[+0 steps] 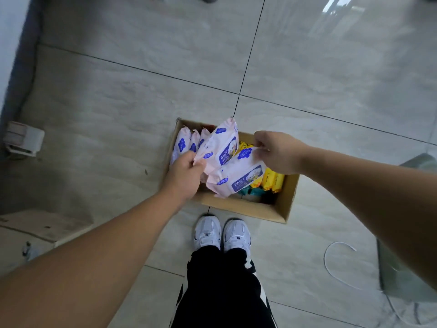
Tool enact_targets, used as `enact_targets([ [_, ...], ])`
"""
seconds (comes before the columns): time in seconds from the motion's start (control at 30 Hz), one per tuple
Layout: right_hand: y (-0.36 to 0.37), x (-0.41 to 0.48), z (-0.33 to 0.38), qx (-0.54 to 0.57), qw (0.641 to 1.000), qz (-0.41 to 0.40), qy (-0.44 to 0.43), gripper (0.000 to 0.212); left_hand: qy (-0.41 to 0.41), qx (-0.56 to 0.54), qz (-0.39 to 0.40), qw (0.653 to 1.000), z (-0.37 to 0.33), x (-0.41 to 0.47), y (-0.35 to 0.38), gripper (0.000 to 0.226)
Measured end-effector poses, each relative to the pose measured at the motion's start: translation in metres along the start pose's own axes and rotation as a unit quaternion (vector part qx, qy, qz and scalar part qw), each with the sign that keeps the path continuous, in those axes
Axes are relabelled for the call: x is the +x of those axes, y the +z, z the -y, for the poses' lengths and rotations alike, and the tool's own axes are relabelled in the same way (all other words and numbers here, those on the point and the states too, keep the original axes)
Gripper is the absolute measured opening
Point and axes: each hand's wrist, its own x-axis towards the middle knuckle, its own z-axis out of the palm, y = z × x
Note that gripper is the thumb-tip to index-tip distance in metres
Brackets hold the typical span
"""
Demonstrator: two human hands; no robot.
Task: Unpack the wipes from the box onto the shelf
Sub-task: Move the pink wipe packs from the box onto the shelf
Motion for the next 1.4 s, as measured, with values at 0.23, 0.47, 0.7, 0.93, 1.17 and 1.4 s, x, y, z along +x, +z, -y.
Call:
enact_targets([
  [0.23, -0.08, -0.068, 0.045, 0.127, 0.988, -0.091, 0.005, 0.014, 0.023, -0.158, 0.017, 0.987, -0.098, -0.047, -0.053, 0.036],
  [0.47, -0.186, -0.158, 0.126, 0.151, 0.978, -0.136, -0.042, 0.016, 0.058, -0.201, 0.014, 0.978, -0.209, -0.128, -0.119, 0.021],
  [0.7, -0.303, -0.257, 0.231, 0.106, 0.982, -0.125, -0.091, 0.016, 0.104, -0.166, 0.001, 0.981, -0.315, -0.221, -0.212, 0.013],
  [0.93, -0.381, -0.343, 0.326, 0.071, 0.969, -0.185, -0.149, 0.017, 0.202, -0.178, -0.045, 0.962, -0.411, -0.306, -0.294, 0.021],
  [1.17, -0.43, -0.397, 0.396, 0.078, 0.94, -0.24, -0.227, 0.018, 0.265, -0.16, -0.075, 0.948, -0.465, -0.382, -0.371, 0.034],
  [1.4, -0.442, -0.429, 0.477, 0.06, 0.915, -0.23, -0.325, 0.018, 0.312, -0.15, -0.165, 0.924, -0.47, -0.461, -0.444, 0.014],
])
